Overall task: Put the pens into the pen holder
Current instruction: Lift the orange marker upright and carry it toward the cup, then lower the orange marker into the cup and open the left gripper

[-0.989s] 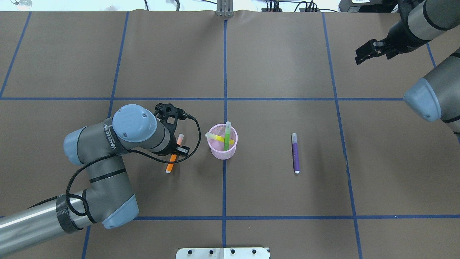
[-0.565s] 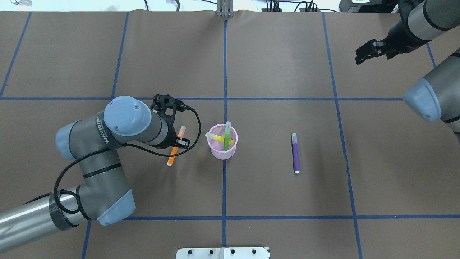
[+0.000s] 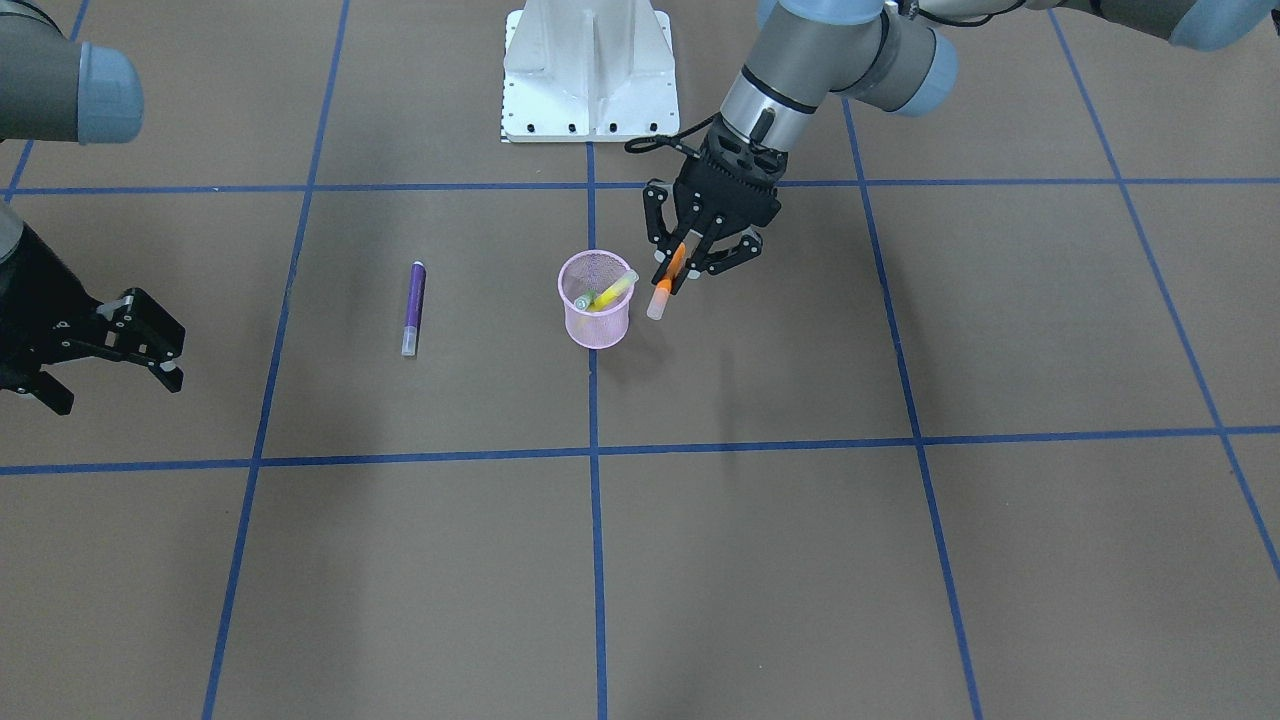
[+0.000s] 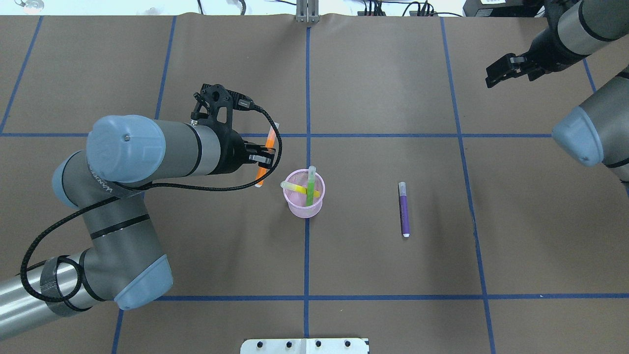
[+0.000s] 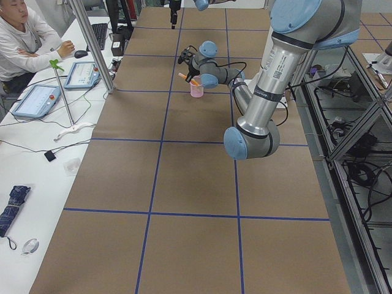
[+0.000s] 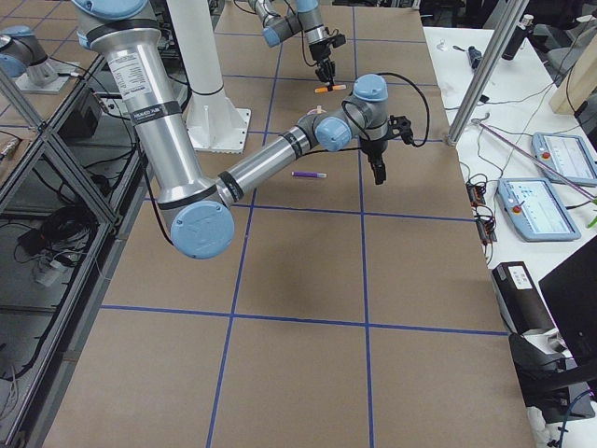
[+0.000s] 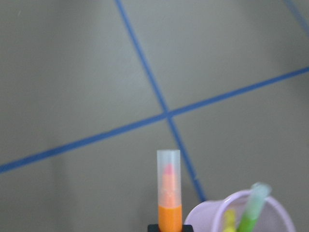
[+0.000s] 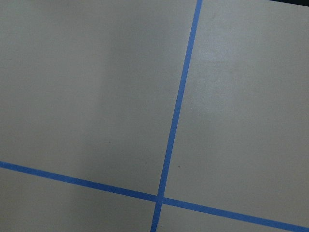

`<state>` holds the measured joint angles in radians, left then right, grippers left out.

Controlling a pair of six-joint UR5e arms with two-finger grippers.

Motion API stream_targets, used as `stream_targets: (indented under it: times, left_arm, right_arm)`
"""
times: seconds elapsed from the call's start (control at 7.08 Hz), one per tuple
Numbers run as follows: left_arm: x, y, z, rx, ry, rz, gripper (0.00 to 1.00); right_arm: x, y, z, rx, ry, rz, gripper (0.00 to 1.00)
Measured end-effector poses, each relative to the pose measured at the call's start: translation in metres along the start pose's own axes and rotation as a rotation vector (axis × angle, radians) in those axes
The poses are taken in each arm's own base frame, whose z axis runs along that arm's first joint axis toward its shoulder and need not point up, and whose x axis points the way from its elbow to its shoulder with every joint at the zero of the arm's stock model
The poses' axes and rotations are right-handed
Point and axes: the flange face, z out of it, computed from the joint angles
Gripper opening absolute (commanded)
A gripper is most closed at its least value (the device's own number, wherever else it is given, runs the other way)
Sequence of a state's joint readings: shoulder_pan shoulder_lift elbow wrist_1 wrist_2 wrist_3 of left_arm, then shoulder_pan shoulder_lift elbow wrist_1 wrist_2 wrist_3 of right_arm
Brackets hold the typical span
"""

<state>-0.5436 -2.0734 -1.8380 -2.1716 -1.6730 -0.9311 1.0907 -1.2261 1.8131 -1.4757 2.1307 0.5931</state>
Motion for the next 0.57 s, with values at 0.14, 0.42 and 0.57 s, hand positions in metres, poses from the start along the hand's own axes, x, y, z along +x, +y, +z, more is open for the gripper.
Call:
stream_targets:
  times: [0.14,0.42,0.57]
  left_arm:
    - [0.012,0.003,0.0,0.107,0.068,0.011,0.0]
    - [0.038,0.031,0.016,0.236,0.124,0.015,0.0]
    - [0.044,0.038,0.021,0.267,0.133,0.046,0.0]
  right_arm:
    - [0.0,0.0,0.0,0.0,0.0,0.0,1.0]
    - [0.0,0.0,0.0,0.0,0.0,0.001,1.0]
    - [0.0,0.0,0.0,0.0,0.0,0.001,1.0]
